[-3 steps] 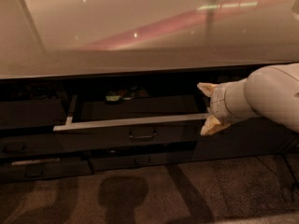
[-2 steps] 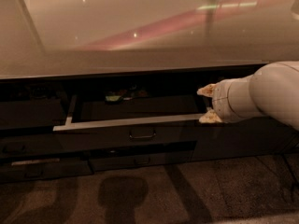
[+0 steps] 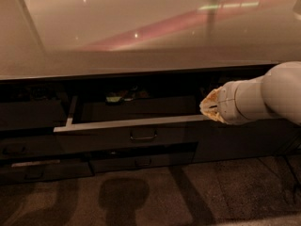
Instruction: Open top drawer
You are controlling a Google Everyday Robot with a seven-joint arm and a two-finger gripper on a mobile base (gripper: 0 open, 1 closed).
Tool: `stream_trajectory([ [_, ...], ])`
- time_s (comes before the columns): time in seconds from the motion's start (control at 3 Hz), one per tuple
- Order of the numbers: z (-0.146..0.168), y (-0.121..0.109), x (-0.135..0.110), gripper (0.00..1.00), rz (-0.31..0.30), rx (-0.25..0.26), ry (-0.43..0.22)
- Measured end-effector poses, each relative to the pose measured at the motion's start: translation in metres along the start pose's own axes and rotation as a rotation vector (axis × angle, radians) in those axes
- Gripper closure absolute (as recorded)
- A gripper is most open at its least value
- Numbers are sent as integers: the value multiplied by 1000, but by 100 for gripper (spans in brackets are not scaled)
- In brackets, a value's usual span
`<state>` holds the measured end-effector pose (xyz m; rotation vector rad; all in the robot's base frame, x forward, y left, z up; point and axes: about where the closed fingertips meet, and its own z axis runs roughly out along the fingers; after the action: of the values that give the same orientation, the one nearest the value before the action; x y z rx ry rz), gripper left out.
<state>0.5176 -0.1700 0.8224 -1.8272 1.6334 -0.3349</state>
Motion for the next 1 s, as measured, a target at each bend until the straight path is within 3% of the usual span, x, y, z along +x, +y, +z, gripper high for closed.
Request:
stream_trajectory([
  [0.33, 3, 4, 2, 100, 40, -11, -125],
  [0.67, 19, 10, 14, 100, 113, -42, -299],
  [1.0, 26, 9, 14, 100, 112, -46, -275],
])
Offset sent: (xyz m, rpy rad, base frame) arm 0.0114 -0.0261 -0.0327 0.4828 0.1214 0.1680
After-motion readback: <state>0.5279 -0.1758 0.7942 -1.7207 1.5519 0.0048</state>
